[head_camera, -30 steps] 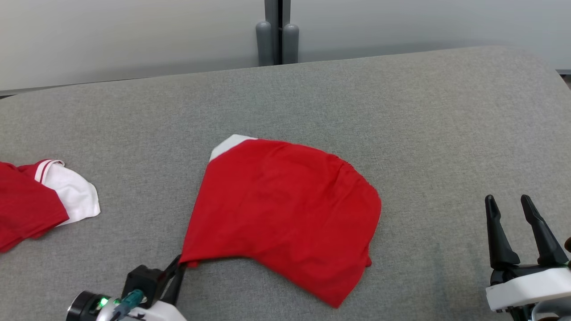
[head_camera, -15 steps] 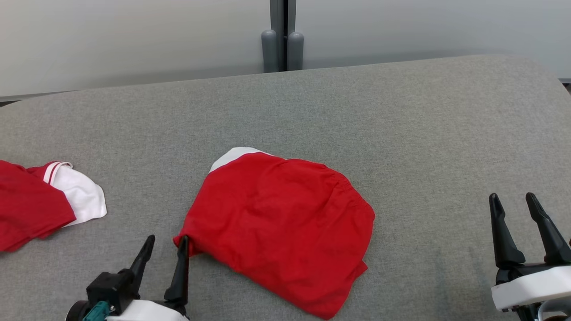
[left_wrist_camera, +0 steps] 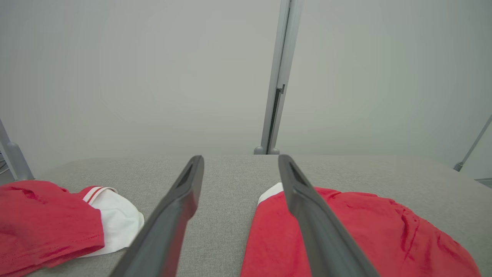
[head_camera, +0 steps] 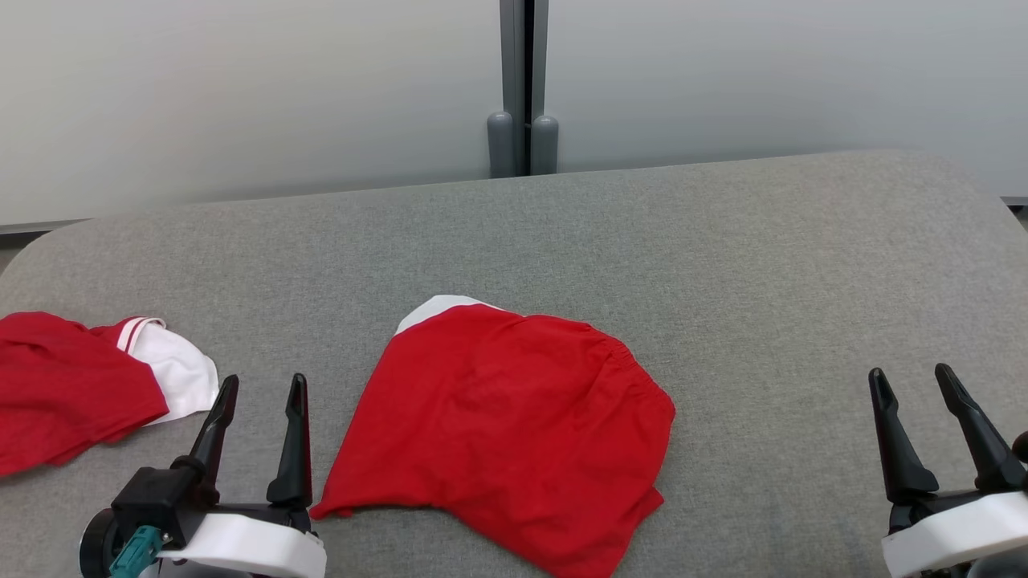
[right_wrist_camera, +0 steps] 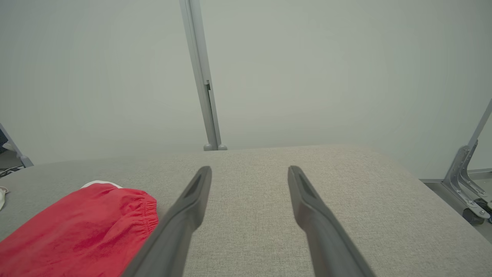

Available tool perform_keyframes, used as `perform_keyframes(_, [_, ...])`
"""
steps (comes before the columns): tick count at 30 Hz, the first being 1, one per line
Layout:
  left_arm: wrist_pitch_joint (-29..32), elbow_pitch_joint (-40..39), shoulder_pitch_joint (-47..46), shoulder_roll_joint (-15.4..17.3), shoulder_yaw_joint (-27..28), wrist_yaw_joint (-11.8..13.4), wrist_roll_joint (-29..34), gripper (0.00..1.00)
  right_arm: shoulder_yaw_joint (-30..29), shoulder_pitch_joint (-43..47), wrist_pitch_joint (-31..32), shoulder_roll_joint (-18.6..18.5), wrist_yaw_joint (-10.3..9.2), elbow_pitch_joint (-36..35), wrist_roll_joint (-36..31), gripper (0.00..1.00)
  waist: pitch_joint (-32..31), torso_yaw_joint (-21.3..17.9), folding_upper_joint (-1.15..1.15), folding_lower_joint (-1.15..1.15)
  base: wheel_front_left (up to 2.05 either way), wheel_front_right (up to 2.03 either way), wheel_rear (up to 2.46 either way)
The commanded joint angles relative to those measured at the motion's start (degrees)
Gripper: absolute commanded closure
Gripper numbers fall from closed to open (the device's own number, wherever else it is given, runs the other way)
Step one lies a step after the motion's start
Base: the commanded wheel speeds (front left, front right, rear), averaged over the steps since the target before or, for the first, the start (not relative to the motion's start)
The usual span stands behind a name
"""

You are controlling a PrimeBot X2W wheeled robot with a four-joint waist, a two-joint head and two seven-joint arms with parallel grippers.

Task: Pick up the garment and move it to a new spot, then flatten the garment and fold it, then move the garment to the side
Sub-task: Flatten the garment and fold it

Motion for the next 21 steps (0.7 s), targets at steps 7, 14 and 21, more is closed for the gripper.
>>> perform_keyframes(7, [0.1, -1.7, 1.3, 1.0, 0.7, 1.0, 0.4, 0.00, 0.0, 1.3, 0.8, 0.1, -0.02, -1.3, -0.2, 0.00, -0.3, 0.6, 0.00, 0.00, 0.00, 0.00, 0.00])
perform_keyframes(14, [0.0, -2.3, -0.1, 0.7, 0.6, 0.9, 0.6, 0.00, -0.4, 1.4, 1.0, 0.0, -0.02, -1.8, 0.3, 0.00, 0.6, 1.9, 0.00, 0.00, 0.00, 0.00, 0.00])
perform_keyframes(21, [-0.1, -2.7, -4.5, -0.8, -1.1, 0.6, 2.3, 0.00, 2.5, -1.5, 2.0, -3.6, -0.02, 0.4, 4.1, 0.00, 4.0, 7.9, 0.00, 0.00, 0.00, 0.00, 0.00])
